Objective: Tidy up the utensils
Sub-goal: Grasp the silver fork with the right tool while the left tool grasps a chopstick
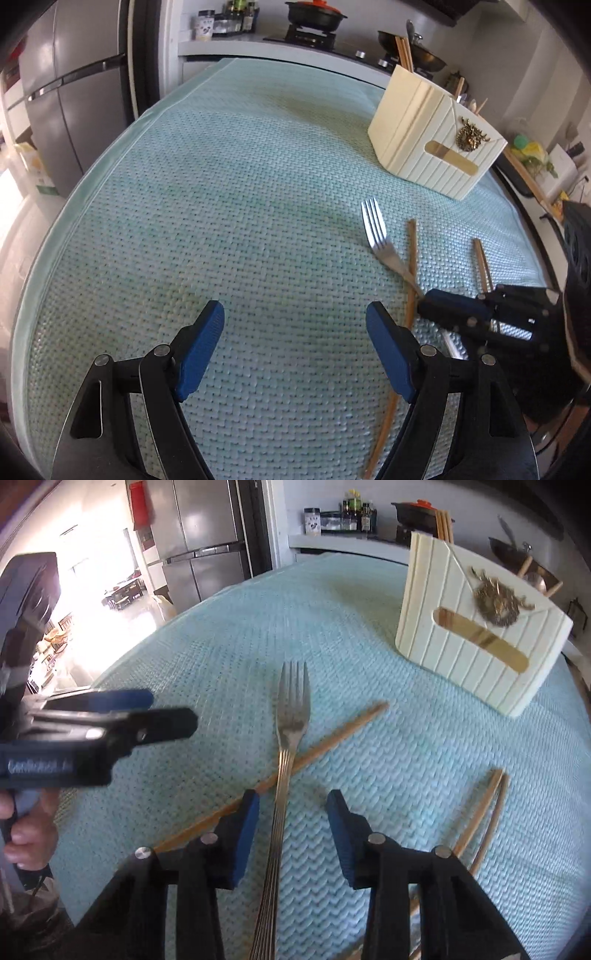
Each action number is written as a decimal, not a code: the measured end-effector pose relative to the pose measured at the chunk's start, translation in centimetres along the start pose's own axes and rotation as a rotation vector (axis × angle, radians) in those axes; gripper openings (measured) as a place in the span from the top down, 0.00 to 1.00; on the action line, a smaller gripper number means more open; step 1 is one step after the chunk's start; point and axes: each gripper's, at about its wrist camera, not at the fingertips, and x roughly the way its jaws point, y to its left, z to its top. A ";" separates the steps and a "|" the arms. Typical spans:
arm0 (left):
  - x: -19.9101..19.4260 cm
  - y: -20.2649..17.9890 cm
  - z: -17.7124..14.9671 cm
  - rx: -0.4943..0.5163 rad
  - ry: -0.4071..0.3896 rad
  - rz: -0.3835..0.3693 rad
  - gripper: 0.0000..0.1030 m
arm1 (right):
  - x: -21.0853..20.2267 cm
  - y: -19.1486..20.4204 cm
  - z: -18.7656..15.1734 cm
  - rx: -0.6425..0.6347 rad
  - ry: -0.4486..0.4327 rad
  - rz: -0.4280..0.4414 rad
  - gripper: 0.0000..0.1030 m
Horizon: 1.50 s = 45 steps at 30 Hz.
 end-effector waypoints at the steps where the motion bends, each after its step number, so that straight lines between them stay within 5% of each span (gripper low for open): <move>1: 0.1 0.0 -0.2 0.007 0.003 0.000 0.22 | -0.1 -0.3 0.3 0.022 0.009 0.004 0.93; 11: 1.8 -4.9 -0.2 0.192 0.026 -0.049 0.22 | -6.7 -5.5 -2.9 0.285 -0.157 0.055 1.00; 17: 3.4 -8.3 0.2 0.313 0.032 -0.024 0.22 | -6.6 -6.0 -3.3 0.215 -0.090 0.008 0.95; 25: 3.9 -9.9 0.6 0.378 0.051 0.015 0.24 | -3.1 -4.2 -0.7 0.130 -0.011 0.079 0.95; 27: 3.4 -8.8 0.1 0.349 0.048 0.015 0.24 | -2.2 -3.9 0.1 0.138 0.015 0.086 0.78; 29: 2.8 -7.7 -0.4 0.319 0.042 0.022 0.24 | -2.7 -3.7 0.4 0.155 -0.023 0.105 0.50; 31: 2.4 -6.9 -0.8 0.301 0.037 0.020 0.25 | -2.5 -3.3 0.7 0.140 -0.007 0.099 0.50; 33: 2.2 -7.0 -1.2 0.307 0.031 0.023 0.25 | -1.5 -2.9 1.2 0.117 0.025 0.085 0.55; 38: 2.2 -6.9 -1.1 0.313 0.031 0.018 0.25 | 0.3 -3.2 2.1 0.115 0.052 0.019 0.94; 45: 3.3 -8.8 0.4 0.374 0.064 0.005 0.29 | -5.4 -6.8 -0.1 0.296 -0.114 0.102 0.97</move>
